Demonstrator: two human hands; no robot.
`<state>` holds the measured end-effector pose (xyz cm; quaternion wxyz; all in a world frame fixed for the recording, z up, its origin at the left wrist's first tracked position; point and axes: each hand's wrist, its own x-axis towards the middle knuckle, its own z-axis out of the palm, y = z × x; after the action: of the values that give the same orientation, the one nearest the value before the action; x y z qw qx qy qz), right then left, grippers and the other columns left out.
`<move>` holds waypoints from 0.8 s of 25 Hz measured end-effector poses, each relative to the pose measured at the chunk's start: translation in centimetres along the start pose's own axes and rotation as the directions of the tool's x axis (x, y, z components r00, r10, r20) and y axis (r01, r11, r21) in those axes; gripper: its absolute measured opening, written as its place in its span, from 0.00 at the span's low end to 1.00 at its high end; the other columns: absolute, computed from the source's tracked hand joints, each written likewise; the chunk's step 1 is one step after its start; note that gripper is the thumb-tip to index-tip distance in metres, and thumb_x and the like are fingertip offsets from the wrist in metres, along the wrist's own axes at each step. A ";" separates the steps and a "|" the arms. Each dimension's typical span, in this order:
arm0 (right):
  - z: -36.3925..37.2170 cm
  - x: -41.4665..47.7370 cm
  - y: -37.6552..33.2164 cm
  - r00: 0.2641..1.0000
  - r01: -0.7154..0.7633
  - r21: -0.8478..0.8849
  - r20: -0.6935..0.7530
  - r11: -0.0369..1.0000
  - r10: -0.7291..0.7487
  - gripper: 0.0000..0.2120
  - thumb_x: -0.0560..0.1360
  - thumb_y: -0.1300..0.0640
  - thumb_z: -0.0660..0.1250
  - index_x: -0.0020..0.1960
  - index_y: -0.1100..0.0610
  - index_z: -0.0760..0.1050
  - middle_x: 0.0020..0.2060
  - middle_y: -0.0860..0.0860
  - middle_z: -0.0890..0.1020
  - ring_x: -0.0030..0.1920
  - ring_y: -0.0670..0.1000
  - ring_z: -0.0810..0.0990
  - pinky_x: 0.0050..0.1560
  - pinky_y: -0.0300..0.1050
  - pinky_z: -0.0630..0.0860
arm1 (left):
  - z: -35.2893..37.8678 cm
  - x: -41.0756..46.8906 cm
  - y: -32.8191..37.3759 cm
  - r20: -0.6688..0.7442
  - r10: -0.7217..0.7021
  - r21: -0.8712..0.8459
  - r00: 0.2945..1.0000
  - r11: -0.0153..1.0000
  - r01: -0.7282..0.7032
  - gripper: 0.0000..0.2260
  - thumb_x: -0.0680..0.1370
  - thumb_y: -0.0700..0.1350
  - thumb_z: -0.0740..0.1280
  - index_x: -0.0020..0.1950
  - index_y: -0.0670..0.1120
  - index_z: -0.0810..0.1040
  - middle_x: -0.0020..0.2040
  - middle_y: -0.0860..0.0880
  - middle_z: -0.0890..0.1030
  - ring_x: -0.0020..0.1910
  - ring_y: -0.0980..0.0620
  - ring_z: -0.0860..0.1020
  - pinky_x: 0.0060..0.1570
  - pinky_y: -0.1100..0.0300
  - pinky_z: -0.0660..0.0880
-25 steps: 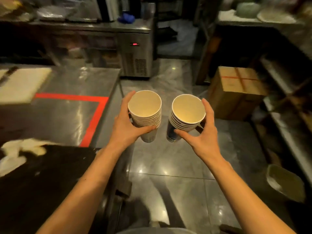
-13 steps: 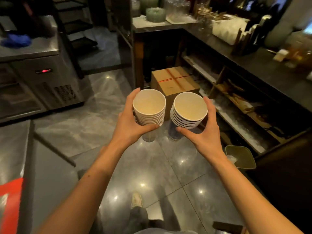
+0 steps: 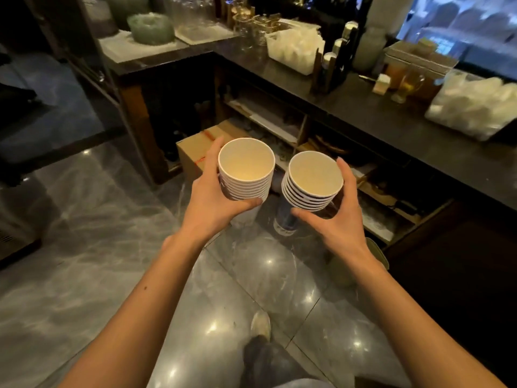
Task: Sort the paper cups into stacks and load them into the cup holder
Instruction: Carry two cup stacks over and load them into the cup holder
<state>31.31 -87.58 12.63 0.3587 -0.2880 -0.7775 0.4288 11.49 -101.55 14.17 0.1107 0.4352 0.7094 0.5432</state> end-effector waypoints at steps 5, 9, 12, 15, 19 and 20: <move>-3.0 10.4 6.5 0.988 -0.027 -0.023 -0.153 0.999 0.023 0.53 0.63 0.48 0.82 0.77 0.40 0.52 0.65 0.20 0.58 0.66 0.24 0.58 0.58 0.18 0.60 | 7.8 13.1 -2.0 0.117 0.051 0.003 0.992 0.999 -0.052 0.50 0.61 0.59 0.80 0.76 0.56 0.56 0.70 0.63 0.68 0.68 0.66 0.66 0.66 0.62 0.65; -7.7 19.3 11.4 0.967 -0.053 -0.035 -0.251 0.998 0.042 0.52 0.63 0.51 0.82 0.77 0.41 0.52 0.65 0.19 0.58 0.66 0.23 0.58 0.57 0.16 0.58 | 16.0 24.3 -2.2 0.235 0.111 -0.051 0.966 0.993 -0.102 0.45 0.60 0.59 0.81 0.72 0.58 0.61 0.63 0.72 0.68 0.65 0.71 0.67 0.63 0.63 0.69; -11.1 25.4 14.1 0.947 -0.103 -0.032 -0.309 0.994 0.088 0.53 0.63 0.50 0.82 0.77 0.41 0.52 0.66 0.21 0.59 0.67 0.24 0.58 0.58 0.18 0.60 | 21.5 31.7 -2.4 0.285 0.118 -0.064 0.951 0.992 -0.104 0.45 0.60 0.57 0.82 0.70 0.61 0.61 0.60 0.76 0.68 0.62 0.76 0.67 0.60 0.70 0.68; -13.3 30.8 16.4 0.932 -0.138 -0.055 -0.345 0.989 0.111 0.52 0.63 0.48 0.81 0.76 0.38 0.51 0.69 0.28 0.62 0.70 0.32 0.61 0.66 0.32 0.63 | 26.0 37.9 -3.2 0.329 0.122 -0.083 0.936 0.992 -0.100 0.45 0.60 0.54 0.82 0.70 0.61 0.61 0.60 0.76 0.69 0.60 0.79 0.66 0.56 0.76 0.68; -14.5 37.9 20.6 0.913 -0.191 -0.042 -0.374 0.981 0.162 0.52 0.64 0.48 0.80 0.76 0.36 0.51 0.71 0.31 0.64 0.72 0.37 0.63 0.70 0.46 0.65 | 31.3 46.3 -5.5 0.376 0.130 -0.113 0.917 0.989 -0.094 0.47 0.60 0.53 0.82 0.73 0.56 0.61 0.66 0.62 0.72 0.65 0.65 0.70 0.64 0.53 0.74; -14.6 39.7 21.7 0.910 -0.202 -0.037 -0.377 0.979 0.173 0.51 0.64 0.49 0.81 0.76 0.36 0.51 0.69 0.28 0.63 0.71 0.35 0.63 0.70 0.45 0.66 | 32.4 48.5 -6.1 0.384 0.136 -0.106 0.913 0.989 -0.103 0.47 0.60 0.54 0.82 0.73 0.57 0.61 0.66 0.61 0.72 0.66 0.61 0.71 0.65 0.52 0.73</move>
<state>23.24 -40.74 11.45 0.4454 -0.4508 -0.6797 0.3693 -0.07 -44.08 11.72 0.2345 0.5722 0.6217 0.4806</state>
